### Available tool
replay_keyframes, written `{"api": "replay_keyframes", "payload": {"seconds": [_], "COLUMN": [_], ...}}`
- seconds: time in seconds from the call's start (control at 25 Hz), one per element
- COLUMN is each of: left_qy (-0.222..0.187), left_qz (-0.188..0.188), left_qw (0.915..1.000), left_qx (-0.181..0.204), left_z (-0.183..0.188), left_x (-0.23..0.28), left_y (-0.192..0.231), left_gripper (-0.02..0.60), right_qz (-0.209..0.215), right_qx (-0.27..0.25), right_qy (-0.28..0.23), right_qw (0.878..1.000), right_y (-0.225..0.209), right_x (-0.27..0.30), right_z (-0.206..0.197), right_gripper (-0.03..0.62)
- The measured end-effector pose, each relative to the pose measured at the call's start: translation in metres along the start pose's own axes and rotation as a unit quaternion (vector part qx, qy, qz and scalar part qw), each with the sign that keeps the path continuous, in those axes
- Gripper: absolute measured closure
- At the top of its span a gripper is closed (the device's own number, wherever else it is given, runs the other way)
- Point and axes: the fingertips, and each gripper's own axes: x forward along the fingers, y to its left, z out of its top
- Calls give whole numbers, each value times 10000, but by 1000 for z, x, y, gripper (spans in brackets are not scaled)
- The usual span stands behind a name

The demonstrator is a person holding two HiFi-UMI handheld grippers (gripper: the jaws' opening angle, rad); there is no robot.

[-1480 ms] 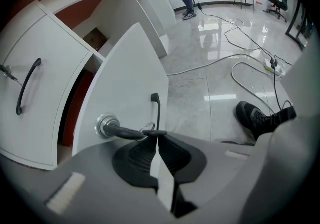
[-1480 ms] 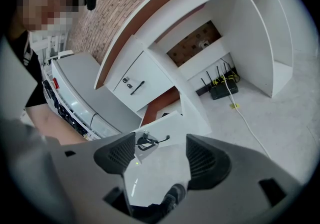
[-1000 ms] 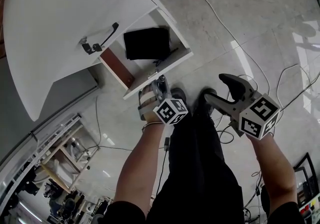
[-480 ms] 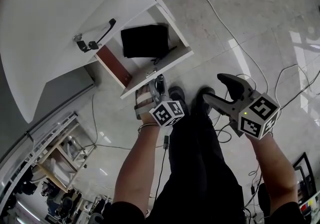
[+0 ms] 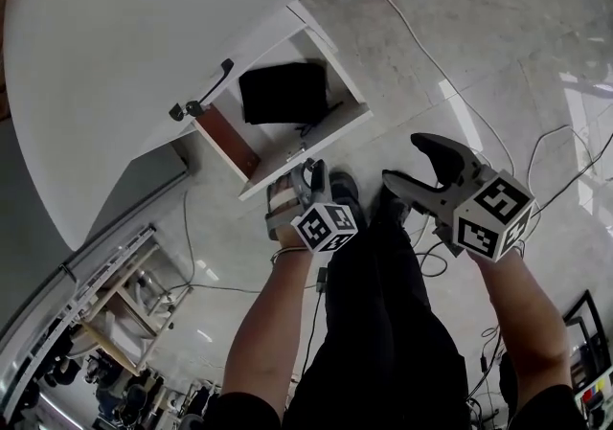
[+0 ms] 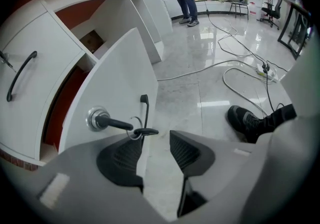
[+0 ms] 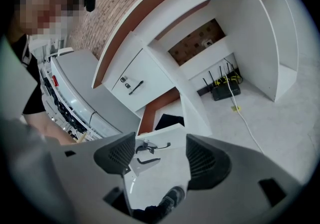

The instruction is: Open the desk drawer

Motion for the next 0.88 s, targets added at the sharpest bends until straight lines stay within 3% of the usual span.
{"api": "replay_keyframes", "payload": {"seconds": [0.08,0.44,0.64,0.88], "left_qy": [-34,-104,-274,-314], "left_qz": [-36,-146,-1,-174], "left_qw": [10000,9997,9993,9984], "left_qx": [7,151,271,430], "left_z": [0,-1,1,-15], "left_x": [3,5,-1,-25], "left_y": [-5,-17,-11,-11], "left_gripper": [391,334,334,334], "right_qz": [-85,-52,-18,-71], "right_qx": [52,259,290,417], "right_qy": [25,327,95,103], "right_qw": [9999,9991,9995,9991], "right_y": [-6,6,11,22], "right_x": [2,20,36,36], "right_z": [-8,-40,-31,-41], "right_gripper": [269,269,269,269]}}
